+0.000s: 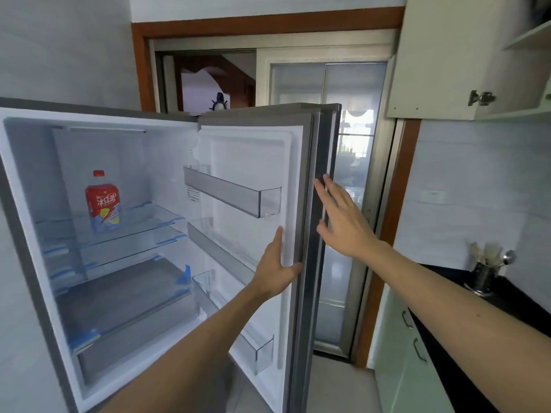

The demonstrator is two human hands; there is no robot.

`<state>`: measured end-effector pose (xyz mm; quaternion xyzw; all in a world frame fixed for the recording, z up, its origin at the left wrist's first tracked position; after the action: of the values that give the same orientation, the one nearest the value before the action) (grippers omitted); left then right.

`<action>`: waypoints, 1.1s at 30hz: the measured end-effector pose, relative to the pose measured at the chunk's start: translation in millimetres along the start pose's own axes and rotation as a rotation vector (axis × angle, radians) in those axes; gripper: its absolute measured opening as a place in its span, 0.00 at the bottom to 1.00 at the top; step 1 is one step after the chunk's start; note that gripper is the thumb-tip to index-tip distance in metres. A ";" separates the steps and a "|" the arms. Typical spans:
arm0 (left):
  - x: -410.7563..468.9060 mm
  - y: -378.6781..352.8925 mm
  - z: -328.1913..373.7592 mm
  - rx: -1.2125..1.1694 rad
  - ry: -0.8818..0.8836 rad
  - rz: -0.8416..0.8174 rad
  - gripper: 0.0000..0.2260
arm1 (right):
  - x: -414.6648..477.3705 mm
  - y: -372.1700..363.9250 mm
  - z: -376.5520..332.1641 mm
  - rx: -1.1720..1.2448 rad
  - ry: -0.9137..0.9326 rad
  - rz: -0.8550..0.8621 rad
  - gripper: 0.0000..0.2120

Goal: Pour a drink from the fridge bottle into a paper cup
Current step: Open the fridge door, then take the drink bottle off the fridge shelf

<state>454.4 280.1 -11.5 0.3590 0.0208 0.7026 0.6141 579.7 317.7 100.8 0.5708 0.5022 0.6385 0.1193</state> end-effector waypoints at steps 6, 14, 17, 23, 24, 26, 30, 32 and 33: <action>28.2 -32.8 -3.4 -0.034 0.030 -0.095 0.44 | 12.2 -18.1 22.8 0.124 -0.153 -0.185 0.45; 56.9 -54.0 -7.7 -0.049 0.059 -0.133 0.45 | 26.4 -33.4 46.7 0.157 -0.266 -0.280 0.49; 59.9 -56.6 -8.1 -0.034 0.054 -0.126 0.45 | 27.6 -36.1 50.5 0.179 -0.264 -0.286 0.48; 62.9 -53.9 -6.0 -0.023 0.051 -0.134 0.41 | 33.2 -37.8 55.0 0.186 -0.255 -0.288 0.48; 62.8 -53.0 -4.2 -0.003 0.046 -0.143 0.40 | 33.5 -37.0 56.0 0.180 -0.257 -0.289 0.48; 60.4 -50.0 -0.7 0.043 0.041 -0.161 0.39 | 32.9 -32.3 56.9 0.151 -0.261 -0.269 0.48; 43.7 -23.9 -1.4 0.160 0.041 -0.178 0.36 | 28.1 -18.9 35.7 0.085 -0.164 -0.232 0.46; 32.3 0.4 -5.3 0.212 0.043 -0.184 0.35 | 28.9 -6.6 15.5 0.124 -0.101 -0.211 0.45; 26.6 15.0 -8.1 0.243 0.047 -0.184 0.35 | 30.7 1.3 4.1 0.132 -0.071 -0.187 0.44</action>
<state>437.7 303.1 2.3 0.4107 0.1530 0.6437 0.6273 573.8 341.5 119.9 0.5503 0.5897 0.5696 0.1582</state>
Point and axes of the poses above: each hand's wrist, its own x-axis towards the middle knuckle, its own y-axis out of the back of the hand, z = x × y, the point moved 10 cm from there along x, towards the middle knuckle, and after that the axes turned 12 degrees about -y, right-handed, at the moved point
